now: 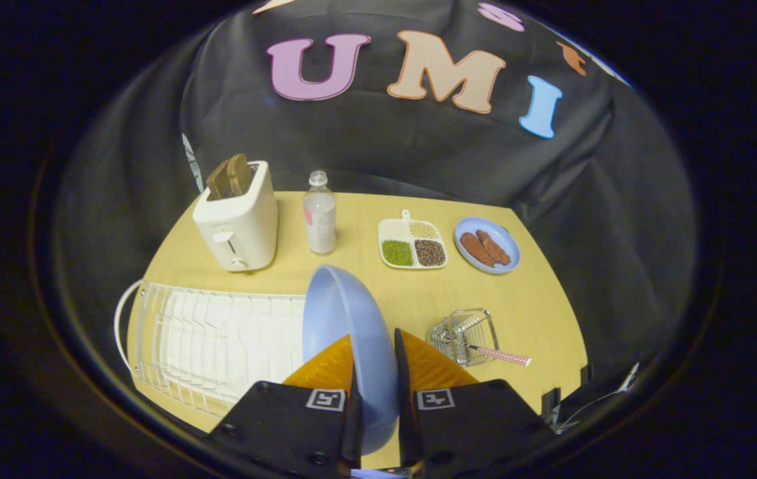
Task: Take the plate from the dish rack, then take the spoon from the basket and place it into the plate.
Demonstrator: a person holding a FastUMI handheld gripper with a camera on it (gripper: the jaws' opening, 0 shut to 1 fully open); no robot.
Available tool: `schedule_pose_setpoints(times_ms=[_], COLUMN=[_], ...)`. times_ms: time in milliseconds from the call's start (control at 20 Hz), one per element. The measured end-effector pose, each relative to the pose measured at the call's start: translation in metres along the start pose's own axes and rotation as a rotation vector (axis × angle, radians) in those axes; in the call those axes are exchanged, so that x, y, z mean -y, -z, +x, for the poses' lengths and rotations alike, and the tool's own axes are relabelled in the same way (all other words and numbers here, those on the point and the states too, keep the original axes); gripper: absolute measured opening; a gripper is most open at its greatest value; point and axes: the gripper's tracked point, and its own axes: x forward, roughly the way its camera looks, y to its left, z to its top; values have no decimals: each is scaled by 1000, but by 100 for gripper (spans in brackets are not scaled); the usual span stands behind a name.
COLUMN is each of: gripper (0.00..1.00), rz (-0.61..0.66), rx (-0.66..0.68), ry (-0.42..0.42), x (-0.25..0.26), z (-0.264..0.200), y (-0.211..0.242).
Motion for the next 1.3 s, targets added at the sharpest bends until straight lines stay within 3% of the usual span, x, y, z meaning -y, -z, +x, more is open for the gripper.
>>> schedule_pose_setpoints(times_ms=[200, 500, 750, 1000, 1300], gripper=[25, 24, 24, 24, 24], rz=[74, 230, 337, 353, 513], rx=[30, 99, 126, 152, 115], ry=[-32, -221, -384, -400, -447], x=[38, 91, 129, 178, 211], z=[-16, -53, -74, -69, -36], y=[-8, 6, 48, 110, 185])
